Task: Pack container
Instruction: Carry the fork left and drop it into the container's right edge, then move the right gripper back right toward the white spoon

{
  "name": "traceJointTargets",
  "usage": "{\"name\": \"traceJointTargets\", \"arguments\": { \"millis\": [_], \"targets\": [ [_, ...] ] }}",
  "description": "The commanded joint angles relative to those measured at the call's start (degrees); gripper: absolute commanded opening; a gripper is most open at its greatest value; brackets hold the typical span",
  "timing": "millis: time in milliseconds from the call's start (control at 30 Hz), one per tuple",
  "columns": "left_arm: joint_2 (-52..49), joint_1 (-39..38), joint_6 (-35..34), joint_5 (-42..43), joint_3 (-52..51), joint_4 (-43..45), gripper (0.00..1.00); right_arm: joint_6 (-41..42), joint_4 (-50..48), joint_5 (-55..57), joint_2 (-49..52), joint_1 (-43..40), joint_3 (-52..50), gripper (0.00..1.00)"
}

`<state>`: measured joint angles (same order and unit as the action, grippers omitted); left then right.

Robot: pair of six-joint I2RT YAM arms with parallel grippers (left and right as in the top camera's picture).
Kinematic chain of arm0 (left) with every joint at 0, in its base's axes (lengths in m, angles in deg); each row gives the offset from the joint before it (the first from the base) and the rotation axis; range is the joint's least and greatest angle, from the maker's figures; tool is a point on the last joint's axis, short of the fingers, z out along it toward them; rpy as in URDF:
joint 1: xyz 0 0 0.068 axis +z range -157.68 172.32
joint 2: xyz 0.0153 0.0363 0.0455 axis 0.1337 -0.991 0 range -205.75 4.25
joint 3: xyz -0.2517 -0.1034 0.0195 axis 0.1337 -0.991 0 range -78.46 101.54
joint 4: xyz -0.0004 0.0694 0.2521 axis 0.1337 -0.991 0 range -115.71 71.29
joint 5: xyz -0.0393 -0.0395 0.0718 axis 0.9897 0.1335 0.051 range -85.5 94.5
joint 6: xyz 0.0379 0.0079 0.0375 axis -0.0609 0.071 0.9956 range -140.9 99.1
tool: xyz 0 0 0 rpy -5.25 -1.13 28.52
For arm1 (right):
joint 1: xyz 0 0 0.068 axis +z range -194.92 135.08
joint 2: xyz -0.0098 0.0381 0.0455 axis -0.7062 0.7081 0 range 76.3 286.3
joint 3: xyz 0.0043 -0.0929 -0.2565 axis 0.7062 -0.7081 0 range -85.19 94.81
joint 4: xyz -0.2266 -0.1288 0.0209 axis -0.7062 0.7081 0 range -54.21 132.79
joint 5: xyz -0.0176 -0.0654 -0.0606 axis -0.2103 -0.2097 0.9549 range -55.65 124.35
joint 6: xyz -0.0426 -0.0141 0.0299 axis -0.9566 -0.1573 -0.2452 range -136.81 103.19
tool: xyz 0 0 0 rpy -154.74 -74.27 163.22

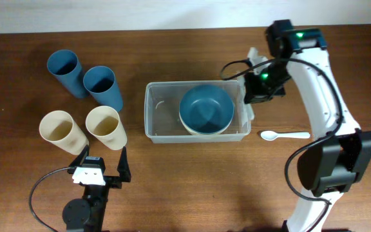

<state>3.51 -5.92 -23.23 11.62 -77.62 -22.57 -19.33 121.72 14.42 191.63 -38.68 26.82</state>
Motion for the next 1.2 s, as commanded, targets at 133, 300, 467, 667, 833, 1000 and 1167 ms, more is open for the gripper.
{"name": "traceJointTargets", "arguments": {
  "millis": [133,300,467,667,833,1000,1167],
  "targets": [
    [0.4,0.3,1.1,0.6,-0.3,-0.1,1.00,9.0,0.3,2.5,-1.0,1.6,-0.6,0.04],
    [0.4,0.3,1.1,0.6,-0.3,-0.1,1.00,9.5,0.0,2.6,-1.0,1.6,-3.2,0.04],
    [0.4,0.3,1.1,0.6,-0.3,-0.1,1.00,9.5,-0.8,2.6,-1.0,1.6,-5.8,0.04],
    [0.4,0.3,1.1,0.6,-0.3,-0.1,1.00,8.7,-0.8,2.5,-1.0,1.7,-6.0,0.21],
    [0.4,0.3,1.1,0.6,-0.3,-0.1,1.00,7.2,-0.7,2.2,-1.0,1.7,-5.9,0.32],
    [0.4,0.3,1.1,0.6,-0.3,-0.1,1.00,5.7,0.7,2.4,-1.1,1.4,-4.9,0.32],
    [0.4,0.3,1.1,0.6,-0.3,-0.1,1.00,4.4,4.9,2.6,-2.2,-0.2,1.2,0.34]
  ]
}}
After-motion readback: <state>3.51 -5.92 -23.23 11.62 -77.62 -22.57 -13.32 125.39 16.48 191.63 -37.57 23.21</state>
